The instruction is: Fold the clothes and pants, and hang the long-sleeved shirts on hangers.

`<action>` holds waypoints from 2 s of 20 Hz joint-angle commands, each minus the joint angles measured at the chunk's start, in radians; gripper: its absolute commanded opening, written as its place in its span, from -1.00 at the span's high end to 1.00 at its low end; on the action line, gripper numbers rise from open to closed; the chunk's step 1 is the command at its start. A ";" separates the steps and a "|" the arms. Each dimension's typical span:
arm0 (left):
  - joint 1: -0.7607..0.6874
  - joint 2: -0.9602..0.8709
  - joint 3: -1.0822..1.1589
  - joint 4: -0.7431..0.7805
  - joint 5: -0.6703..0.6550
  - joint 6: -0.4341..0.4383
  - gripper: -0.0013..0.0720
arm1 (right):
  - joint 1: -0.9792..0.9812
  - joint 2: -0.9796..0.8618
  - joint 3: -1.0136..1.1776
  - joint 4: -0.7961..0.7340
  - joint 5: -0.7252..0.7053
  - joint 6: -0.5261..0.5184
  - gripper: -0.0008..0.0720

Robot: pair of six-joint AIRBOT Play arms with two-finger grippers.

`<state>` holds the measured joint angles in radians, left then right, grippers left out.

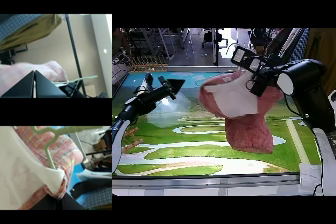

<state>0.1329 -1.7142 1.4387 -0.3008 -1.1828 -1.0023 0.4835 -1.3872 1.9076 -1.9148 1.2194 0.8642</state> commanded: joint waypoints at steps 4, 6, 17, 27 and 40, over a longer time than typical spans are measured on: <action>0.014 0.001 0.001 0.006 -0.037 0.001 0.92 | -0.005 -0.032 -0.001 0.015 0.007 -0.060 0.93; 0.002 0.001 0.001 0.084 -0.070 -0.001 0.92 | -0.005 -0.034 0.000 0.012 -0.061 0.056 0.93; -0.114 -0.019 0.000 0.158 -0.059 0.042 -0.82 | -0.003 -0.031 0.000 0.070 -0.109 0.116 0.93; -0.243 -0.018 0.000 0.046 0.255 0.030 0.92 | -0.003 -0.031 0.000 0.104 -0.058 0.122 0.93; -0.027 -0.010 0.000 -0.045 0.191 0.050 0.93 | -0.004 -0.031 0.000 0.060 0.020 0.104 0.93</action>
<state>0.0685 -1.7241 1.4391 -0.3378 -0.9981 -0.9543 0.4805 -1.4185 1.9072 -1.8366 1.2106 0.9863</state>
